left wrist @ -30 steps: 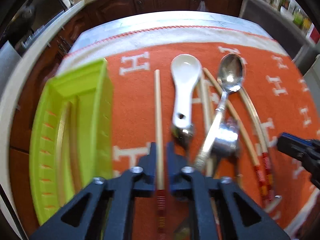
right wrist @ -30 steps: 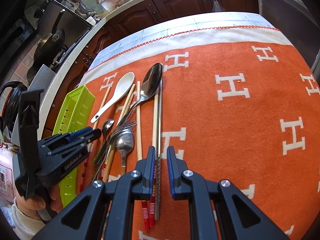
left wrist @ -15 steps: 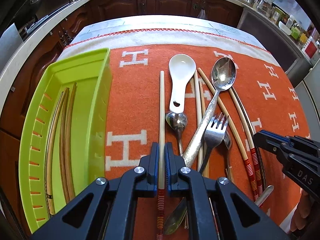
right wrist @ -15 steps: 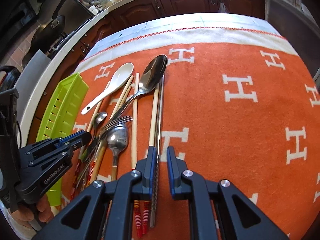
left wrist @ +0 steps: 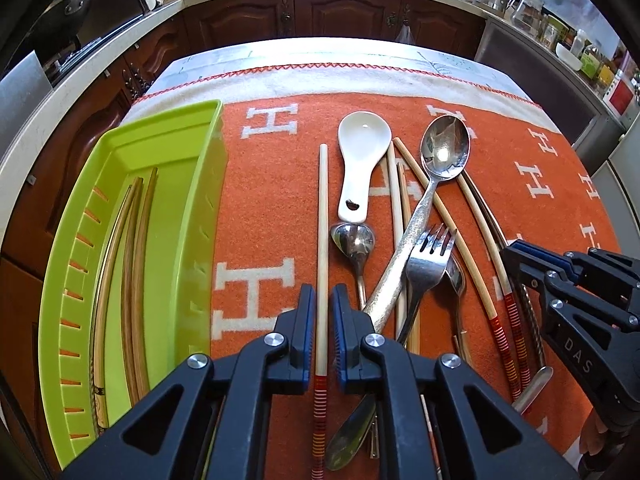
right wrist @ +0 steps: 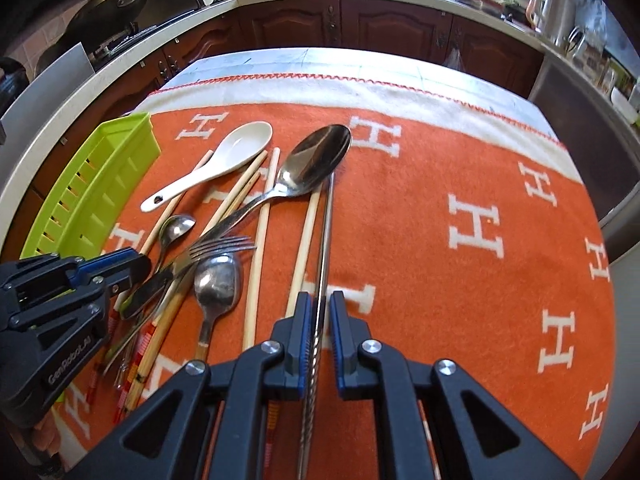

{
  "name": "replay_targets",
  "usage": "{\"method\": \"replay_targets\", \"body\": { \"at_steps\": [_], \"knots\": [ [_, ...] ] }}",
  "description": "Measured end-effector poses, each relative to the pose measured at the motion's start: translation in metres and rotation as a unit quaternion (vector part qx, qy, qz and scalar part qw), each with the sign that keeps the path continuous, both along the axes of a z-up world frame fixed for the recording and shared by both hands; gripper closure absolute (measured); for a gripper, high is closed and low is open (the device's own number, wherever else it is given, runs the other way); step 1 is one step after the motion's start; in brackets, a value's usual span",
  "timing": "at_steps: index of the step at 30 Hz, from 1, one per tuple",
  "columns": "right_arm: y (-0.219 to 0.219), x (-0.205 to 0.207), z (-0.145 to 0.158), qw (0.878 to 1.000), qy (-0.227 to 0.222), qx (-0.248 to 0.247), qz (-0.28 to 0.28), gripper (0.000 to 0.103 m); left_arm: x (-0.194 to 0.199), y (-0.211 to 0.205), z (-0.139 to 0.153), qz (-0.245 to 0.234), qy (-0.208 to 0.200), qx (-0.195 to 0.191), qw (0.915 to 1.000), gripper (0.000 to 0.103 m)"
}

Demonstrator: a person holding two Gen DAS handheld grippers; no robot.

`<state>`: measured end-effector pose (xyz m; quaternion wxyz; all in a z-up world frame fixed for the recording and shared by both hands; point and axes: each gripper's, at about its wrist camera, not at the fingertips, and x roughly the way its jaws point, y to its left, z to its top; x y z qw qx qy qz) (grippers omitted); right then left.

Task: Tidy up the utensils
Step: 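Lower the right tool onto a steel chopstick and close it, then carry both held chopsticks into the green tray and open both tools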

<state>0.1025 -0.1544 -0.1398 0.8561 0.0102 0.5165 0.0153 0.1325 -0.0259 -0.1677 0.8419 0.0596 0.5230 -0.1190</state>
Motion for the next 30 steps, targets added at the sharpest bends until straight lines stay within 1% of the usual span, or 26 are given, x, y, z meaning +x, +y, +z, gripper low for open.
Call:
{"method": "replay_targets", "body": {
  "at_steps": [2,5,8,11,16,21,25,28,30],
  "knots": [
    [-0.001,-0.001,0.001,1.0,0.0,0.001,-0.005,0.097,0.0,0.002,0.001,0.001,0.005,-0.004,1.0,0.098],
    [-0.01,-0.003,0.001,0.999,0.009,0.032,-0.028,0.097,-0.001,0.006,0.001,0.003,0.015,-0.014,0.9998,0.1],
    [-0.023,-0.01,0.003,0.996,0.02,0.066,-0.056,0.098,-0.005,0.014,0.005,0.003,0.034,-0.041,0.9986,0.1],
    [-0.033,-0.02,0.006,0.992,0.027,0.097,-0.074,0.098,-0.011,0.02,0.011,0.005,0.036,-0.052,0.998,0.1],
    [-0.038,-0.039,0.023,0.987,0.017,0.131,-0.09,0.098,-0.026,0.028,0.036,0.001,0.018,-0.074,0.9971,0.1],
    [-0.031,-0.056,0.048,0.985,-0.005,0.152,-0.086,0.098,-0.042,0.038,0.068,0.0,-0.01,-0.089,0.996,0.1],
    [-0.021,-0.063,0.068,0.983,-0.019,0.17,-0.073,0.098,-0.05,0.053,0.093,0.0,-0.036,-0.088,0.9955,0.1],
    [-0.011,-0.066,0.081,0.981,-0.03,0.182,-0.061,0.098,-0.053,0.065,0.109,0.0,-0.058,-0.074,0.9956,0.1],
    [-0.001,-0.064,0.089,0.979,-0.033,0.193,-0.051,0.098,-0.049,0.076,0.116,0.005,-0.066,-0.067,0.9955,0.1]
  ]
}}
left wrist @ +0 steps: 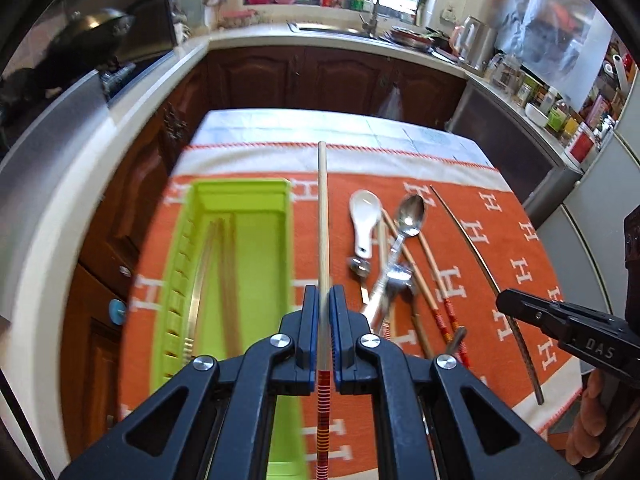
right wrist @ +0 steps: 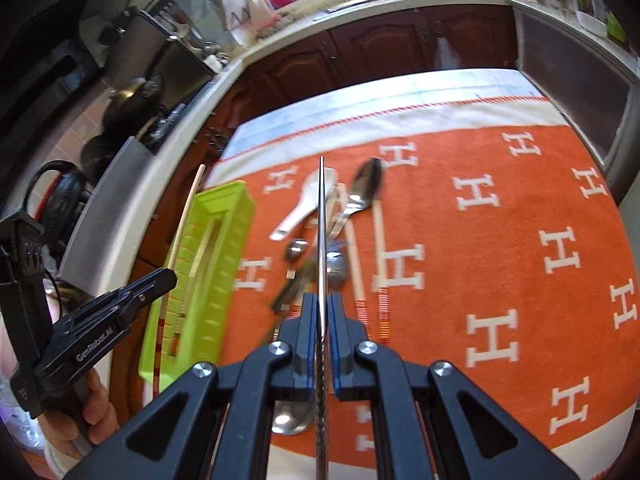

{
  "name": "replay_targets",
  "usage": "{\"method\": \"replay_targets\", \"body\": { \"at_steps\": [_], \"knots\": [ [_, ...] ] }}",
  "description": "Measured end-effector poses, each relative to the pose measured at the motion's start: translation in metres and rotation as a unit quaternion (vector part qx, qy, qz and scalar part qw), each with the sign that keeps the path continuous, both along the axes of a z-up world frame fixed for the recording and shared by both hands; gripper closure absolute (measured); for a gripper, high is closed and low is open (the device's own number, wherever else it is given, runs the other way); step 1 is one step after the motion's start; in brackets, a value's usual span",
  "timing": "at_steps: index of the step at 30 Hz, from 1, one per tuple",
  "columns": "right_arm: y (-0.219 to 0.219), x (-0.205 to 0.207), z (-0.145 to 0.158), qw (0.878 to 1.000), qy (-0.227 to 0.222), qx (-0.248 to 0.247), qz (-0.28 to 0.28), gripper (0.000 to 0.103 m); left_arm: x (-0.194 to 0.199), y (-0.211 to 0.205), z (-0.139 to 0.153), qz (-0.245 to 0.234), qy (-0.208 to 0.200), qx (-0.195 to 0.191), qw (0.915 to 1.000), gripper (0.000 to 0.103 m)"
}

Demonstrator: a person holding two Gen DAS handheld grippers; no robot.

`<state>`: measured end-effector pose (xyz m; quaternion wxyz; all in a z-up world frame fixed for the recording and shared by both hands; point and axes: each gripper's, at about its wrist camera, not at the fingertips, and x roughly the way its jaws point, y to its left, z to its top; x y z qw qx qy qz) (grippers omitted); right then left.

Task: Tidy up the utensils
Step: 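Carry both held chopsticks into the green tray and open both tools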

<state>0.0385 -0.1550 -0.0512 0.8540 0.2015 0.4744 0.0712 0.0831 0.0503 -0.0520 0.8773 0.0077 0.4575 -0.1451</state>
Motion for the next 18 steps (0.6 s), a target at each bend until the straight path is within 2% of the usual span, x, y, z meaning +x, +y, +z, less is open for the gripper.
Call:
{"method": "replay_targets", "body": {
  "at_steps": [4,9,18],
  "knots": [
    [0.024,0.01,0.008,0.999,0.005,0.031,0.019,0.098,0.007,0.027,0.011,0.026,-0.01,0.011,0.9995,0.1],
    [0.069,0.03,0.014,0.997,0.01,0.05,0.055,0.098,0.017,0.049,0.007,0.054,-0.006,0.016,0.9984,0.1],
    [0.116,0.063,-0.005,0.993,0.04,0.09,0.069,0.097,0.032,0.067,-0.014,0.074,0.016,0.022,0.9969,0.1]
  ]
}}
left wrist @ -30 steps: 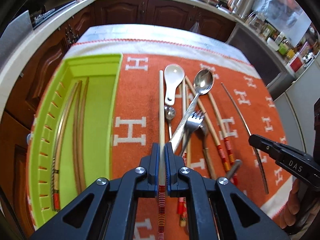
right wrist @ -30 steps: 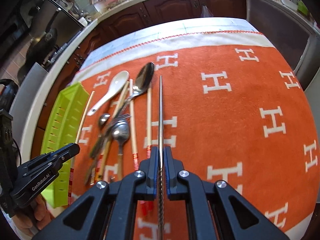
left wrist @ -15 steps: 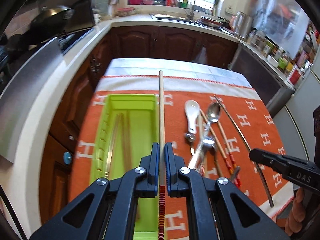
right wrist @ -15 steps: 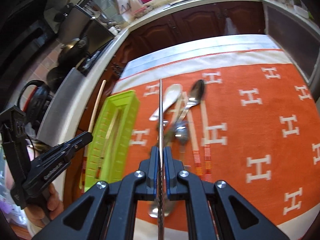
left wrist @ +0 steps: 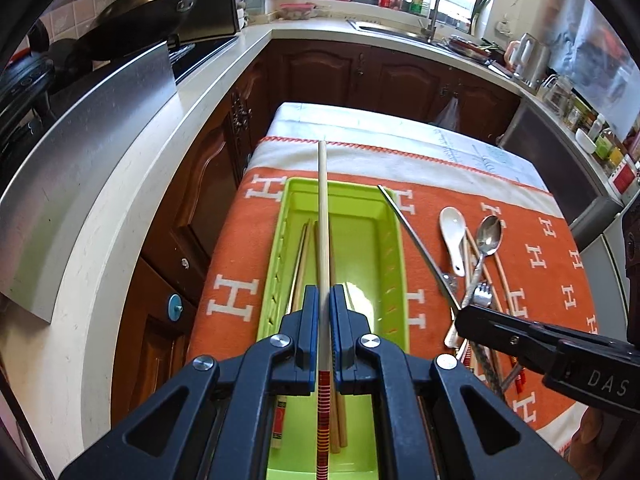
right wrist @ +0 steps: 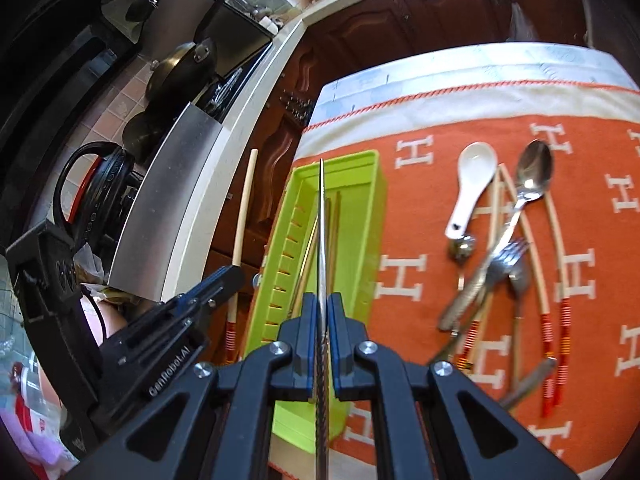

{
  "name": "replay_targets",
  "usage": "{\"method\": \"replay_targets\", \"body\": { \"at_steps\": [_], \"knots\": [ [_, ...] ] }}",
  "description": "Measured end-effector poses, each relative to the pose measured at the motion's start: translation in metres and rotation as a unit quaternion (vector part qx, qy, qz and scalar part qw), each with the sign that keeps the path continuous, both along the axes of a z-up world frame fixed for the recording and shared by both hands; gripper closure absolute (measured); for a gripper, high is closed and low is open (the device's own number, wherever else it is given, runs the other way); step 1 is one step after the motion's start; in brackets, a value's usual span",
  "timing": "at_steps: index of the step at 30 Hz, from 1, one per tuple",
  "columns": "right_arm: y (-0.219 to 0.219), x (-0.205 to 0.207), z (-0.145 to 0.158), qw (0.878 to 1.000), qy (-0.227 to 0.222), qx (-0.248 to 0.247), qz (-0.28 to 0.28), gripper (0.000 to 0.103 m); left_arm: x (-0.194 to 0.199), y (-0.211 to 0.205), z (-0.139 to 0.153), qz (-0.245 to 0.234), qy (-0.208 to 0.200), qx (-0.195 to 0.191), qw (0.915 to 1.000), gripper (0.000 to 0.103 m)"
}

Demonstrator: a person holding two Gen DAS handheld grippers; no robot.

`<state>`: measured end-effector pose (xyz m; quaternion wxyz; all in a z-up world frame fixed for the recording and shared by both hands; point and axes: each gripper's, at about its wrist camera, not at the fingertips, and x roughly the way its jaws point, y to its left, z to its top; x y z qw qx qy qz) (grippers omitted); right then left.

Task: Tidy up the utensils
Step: 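Carry both held chopsticks into the green tray and open both tools, then move both tools back over the utensil pile toward the forks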

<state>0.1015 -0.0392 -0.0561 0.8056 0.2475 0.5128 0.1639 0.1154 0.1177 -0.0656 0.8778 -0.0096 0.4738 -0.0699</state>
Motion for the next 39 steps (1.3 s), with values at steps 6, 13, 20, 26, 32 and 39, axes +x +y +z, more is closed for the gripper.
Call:
{"method": "replay_targets", "body": {
  "at_steps": [6,13,20,26,32,39],
  "knots": [
    [0.017,0.008,-0.011,1.0,0.019,0.014,0.01,0.097,0.007,0.006,-0.01,0.003,0.013,0.003,0.9999,0.099],
    [0.034,0.005,-0.016,0.999,0.023,0.009,0.039,0.093,0.008,0.008,-0.016,0.008,0.02,0.005,0.9997,0.09],
    [0.025,-0.002,-0.008,0.998,0.001,-0.024,0.05,0.093,0.003,0.005,-0.009,0.007,0.011,0.008,0.9999,0.083],
    [-0.004,-0.011,-0.004,0.998,-0.01,-0.048,0.032,0.093,-0.006,-0.004,0.004,-0.005,-0.003,0.001,1.0,0.076],
    [-0.045,-0.022,0.004,0.997,-0.024,-0.067,-0.003,0.093,-0.019,-0.023,0.019,-0.028,-0.024,-0.003,0.9993,0.055],
    [-0.083,-0.037,0.009,0.995,-0.042,-0.087,-0.033,0.093,-0.034,-0.055,0.023,-0.072,-0.027,-0.02,0.9969,0.046]
  ]
}}
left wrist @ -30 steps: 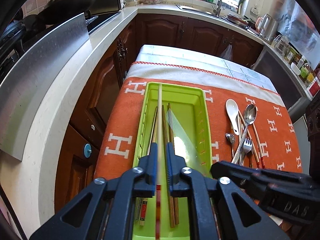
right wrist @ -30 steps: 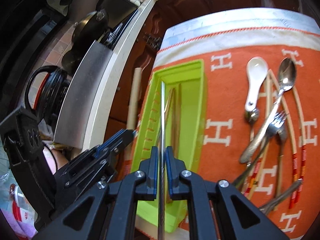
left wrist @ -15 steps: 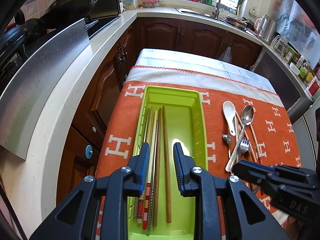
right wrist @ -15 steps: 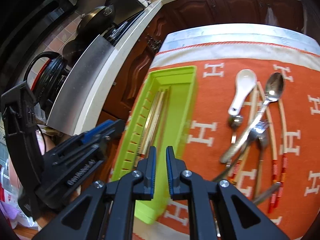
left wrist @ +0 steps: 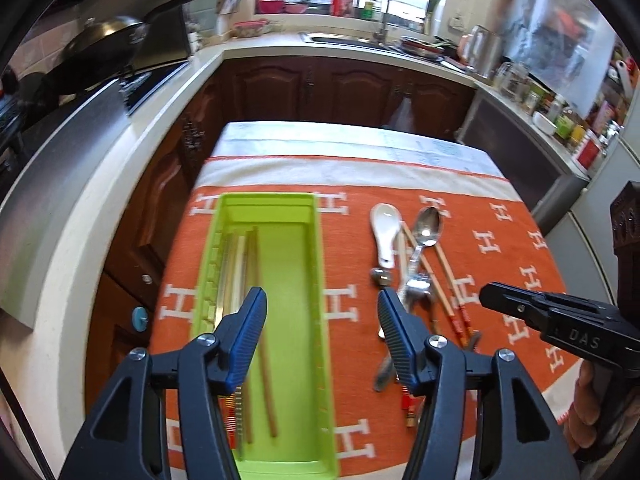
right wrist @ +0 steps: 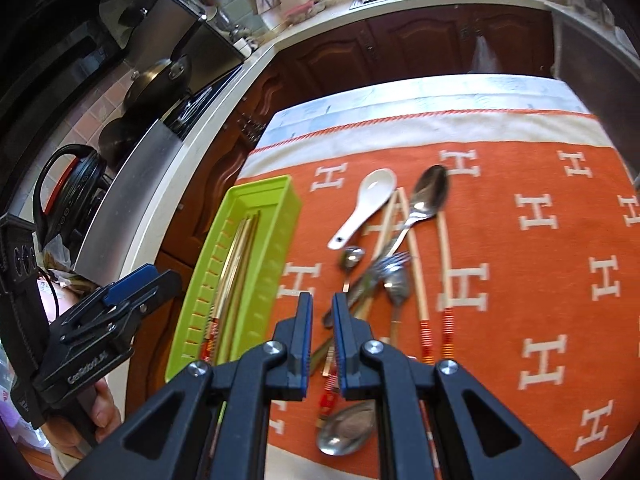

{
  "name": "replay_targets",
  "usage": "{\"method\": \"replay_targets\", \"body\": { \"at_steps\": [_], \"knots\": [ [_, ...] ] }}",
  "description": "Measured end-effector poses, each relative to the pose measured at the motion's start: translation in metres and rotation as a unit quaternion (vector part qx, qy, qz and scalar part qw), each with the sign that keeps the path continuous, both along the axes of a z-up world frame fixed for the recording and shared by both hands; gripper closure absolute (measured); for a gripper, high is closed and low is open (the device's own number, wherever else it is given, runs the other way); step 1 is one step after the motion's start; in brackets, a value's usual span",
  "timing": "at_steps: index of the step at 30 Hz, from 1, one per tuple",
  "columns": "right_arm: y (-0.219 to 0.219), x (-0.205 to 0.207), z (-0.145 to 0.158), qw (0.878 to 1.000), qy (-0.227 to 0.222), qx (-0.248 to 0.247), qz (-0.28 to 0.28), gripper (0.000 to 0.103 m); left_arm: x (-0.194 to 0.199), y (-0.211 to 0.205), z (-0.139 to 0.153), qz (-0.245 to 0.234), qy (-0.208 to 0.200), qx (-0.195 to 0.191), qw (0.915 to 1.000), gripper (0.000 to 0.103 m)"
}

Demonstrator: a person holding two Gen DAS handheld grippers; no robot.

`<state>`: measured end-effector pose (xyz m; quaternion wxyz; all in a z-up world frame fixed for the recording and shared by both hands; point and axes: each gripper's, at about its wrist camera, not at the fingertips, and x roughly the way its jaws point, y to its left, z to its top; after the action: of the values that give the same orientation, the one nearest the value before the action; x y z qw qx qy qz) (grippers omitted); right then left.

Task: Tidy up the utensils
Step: 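Move both tools back over the utensil pile toward the forks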

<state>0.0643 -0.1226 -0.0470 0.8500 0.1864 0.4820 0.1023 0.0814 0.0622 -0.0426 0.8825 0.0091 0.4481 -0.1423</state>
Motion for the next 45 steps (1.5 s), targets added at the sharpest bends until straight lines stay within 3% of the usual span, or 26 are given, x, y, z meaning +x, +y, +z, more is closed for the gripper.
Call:
{"method": "replay_targets", "body": {
  "at_steps": [3,8,18,28,30,32,35,45],
  "knots": [
    [-0.008,-0.007,-0.002,1.0,-0.008,-0.015,-0.003,0.093,-0.003,-0.011,-0.004,-0.013,0.008,-0.006,0.9999,0.046],
    [-0.017,-0.021,-0.014,1.0,-0.01,-0.019,0.003,0.075,-0.006,-0.03,-0.018,-0.032,0.024,0.004,0.9992,0.046],
    [-0.02,-0.048,-0.068,0.999,-0.012,-0.03,0.032,0.074,-0.016,-0.054,-0.055,-0.06,0.068,0.026,0.9956,0.046],
    [0.007,-0.053,-0.081,0.993,-0.062,-0.046,0.091,0.075,-0.015,-0.054,-0.064,-0.058,0.078,0.033,0.9947,0.046],
    [0.014,-0.054,-0.085,0.991,-0.067,-0.061,0.102,0.076,-0.014,-0.053,-0.064,-0.056,0.078,0.034,0.9948,0.046],
    [0.017,-0.056,-0.088,0.989,-0.075,-0.07,0.108,0.089,-0.013,-0.053,-0.065,-0.055,0.079,0.035,0.9947,0.046],
    [0.018,-0.057,-0.091,0.988,-0.072,-0.061,0.123,0.098,-0.011,-0.052,-0.067,-0.054,0.083,0.034,0.9945,0.046],
    [0.001,-0.054,-0.079,0.992,-0.071,-0.03,0.104,0.102,-0.001,-0.073,-0.072,-0.078,0.081,0.032,0.9932,0.046]
  ]
}}
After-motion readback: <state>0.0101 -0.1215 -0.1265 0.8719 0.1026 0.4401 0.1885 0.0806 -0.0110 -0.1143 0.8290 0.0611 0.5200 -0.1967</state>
